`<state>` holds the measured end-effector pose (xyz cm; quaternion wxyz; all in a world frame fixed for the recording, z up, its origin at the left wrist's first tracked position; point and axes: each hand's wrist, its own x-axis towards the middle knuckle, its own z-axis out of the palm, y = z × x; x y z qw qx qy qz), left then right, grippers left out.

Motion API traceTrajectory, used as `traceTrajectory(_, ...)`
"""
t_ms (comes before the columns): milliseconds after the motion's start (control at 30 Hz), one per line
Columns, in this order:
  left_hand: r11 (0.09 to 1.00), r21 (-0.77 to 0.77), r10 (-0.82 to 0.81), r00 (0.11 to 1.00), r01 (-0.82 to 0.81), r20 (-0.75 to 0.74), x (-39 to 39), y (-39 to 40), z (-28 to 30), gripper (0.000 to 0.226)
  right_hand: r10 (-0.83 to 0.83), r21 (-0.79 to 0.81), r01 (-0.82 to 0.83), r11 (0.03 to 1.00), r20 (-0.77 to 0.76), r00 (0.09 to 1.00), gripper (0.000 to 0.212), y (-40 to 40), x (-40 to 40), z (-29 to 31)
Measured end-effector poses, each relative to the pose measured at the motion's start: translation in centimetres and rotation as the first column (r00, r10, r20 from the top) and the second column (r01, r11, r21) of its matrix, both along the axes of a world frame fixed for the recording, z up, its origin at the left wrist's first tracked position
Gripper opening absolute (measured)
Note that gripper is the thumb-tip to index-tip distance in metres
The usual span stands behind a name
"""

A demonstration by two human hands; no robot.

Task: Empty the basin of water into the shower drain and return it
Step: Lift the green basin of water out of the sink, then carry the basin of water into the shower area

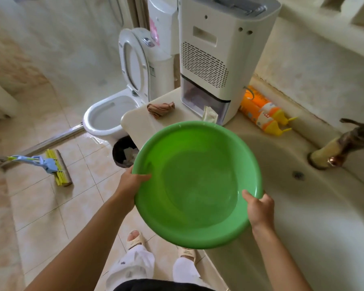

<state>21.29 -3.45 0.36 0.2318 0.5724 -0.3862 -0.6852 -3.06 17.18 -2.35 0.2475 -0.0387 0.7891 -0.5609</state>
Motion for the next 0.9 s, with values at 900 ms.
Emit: traceTrajectory(900,0.997,0.079,0.009,0.919,0.024,-0.395,16.4,-15.3,6.4,0.054,0.017,-0.183,0.026,0.983,0.230,0.973,0.037,-15.5,14.6,8.9)
